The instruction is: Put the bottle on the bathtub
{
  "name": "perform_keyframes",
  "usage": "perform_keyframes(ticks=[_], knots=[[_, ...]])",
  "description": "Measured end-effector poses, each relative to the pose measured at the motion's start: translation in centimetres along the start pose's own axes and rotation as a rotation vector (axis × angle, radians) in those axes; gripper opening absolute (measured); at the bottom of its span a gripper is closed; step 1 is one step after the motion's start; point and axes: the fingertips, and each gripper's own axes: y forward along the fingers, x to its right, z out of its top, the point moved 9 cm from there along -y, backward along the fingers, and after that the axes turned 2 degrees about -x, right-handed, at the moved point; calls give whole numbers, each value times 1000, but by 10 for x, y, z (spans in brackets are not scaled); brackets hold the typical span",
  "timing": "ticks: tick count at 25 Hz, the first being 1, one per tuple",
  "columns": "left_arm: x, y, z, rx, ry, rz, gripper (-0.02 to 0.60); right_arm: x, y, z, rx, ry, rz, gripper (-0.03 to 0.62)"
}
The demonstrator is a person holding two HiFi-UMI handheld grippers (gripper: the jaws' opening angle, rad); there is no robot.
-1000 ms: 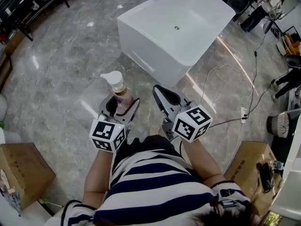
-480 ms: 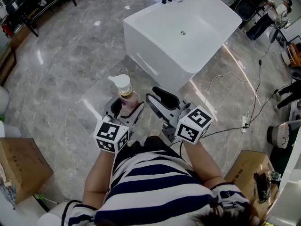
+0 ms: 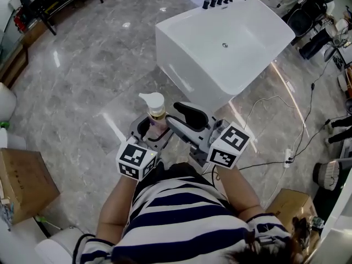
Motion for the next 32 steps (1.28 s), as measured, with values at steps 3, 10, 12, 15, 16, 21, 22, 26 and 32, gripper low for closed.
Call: perform_keyframes(ticks=[3,10,12,15,16,21,22,26,32], knots=[[2,5,0,-7,5,6,311,3,5,4,-28,-22,56,204],[7,18,1,-21,8,27,311,13,17,19,-57,-73,148,216],[8,21,1,-25,10,32,311,16,20,22,-71,-86,174,216],[12,26,0,-30,16,38,311,17,23,23,-92,-106,206,215],[13,27,0,-31,19,38,311,18,25,24,-96,-113,211,215],[16,35,0,-39,20,39,311,27,25,26,-113,-132,214,215],[16,36,0,-41,20,39,311,29,24,26,-116,-130,221,213],[15,40,-2,-45,22,42,311,34,23,26,-115,-124,241,192],[10,45,-2,-37,15,39,311,41,27,28,-126,-120,250,189]])
